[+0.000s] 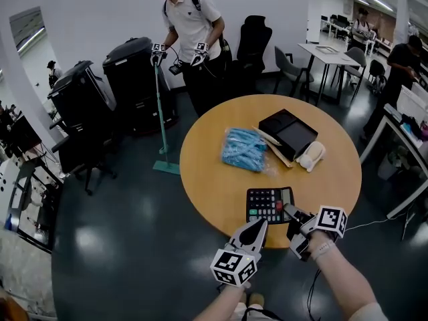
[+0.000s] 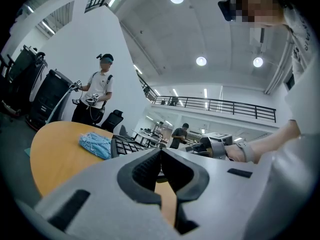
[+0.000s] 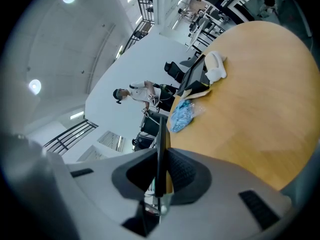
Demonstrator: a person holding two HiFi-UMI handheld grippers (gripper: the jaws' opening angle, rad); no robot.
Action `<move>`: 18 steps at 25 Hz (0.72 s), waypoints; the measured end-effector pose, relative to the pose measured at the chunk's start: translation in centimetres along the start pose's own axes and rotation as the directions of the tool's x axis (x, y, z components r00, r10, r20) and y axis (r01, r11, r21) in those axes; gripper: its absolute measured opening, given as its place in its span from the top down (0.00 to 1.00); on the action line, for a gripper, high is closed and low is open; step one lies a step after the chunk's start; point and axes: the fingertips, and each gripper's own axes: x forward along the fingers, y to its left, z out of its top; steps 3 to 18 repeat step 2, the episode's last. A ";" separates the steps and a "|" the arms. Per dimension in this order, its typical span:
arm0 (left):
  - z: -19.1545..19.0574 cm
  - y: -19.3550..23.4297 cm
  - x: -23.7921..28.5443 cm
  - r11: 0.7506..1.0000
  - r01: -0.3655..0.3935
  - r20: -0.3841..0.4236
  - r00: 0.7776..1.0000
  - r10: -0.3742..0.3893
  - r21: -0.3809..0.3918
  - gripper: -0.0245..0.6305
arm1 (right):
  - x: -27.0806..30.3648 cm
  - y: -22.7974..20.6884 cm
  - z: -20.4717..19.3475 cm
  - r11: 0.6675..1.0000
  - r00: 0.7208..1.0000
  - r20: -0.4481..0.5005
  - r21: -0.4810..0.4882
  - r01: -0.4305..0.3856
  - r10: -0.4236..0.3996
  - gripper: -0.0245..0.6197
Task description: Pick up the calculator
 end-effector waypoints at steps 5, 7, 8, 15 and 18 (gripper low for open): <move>-0.1 0.0 0.2 1.000 0.002 -0.002 1.000 -0.002 0.000 0.95 | 0.0 -0.1 0.1 1.000 1.000 0.005 0.008 0.003 -0.003 0.88; -0.1 0.0 0.2 1.000 0.002 -0.002 1.000 -0.002 0.000 0.95 | 0.0 -0.1 0.1 1.000 1.000 0.005 0.008 0.003 -0.003 0.88; -0.1 0.0 0.2 1.000 0.002 -0.002 1.000 -0.002 0.000 0.95 | 0.0 -0.1 0.1 1.000 1.000 0.005 0.008 0.003 -0.003 0.88; -0.1 0.0 0.2 1.000 0.002 -0.002 1.000 -0.002 0.000 0.95 | 0.0 -0.1 0.1 1.000 1.000 0.005 0.008 0.003 -0.003 0.88; -0.1 0.0 0.2 1.000 0.002 -0.002 1.000 -0.002 0.000 0.95 | 0.0 -0.1 0.1 1.000 1.000 0.005 0.008 0.003 -0.003 0.88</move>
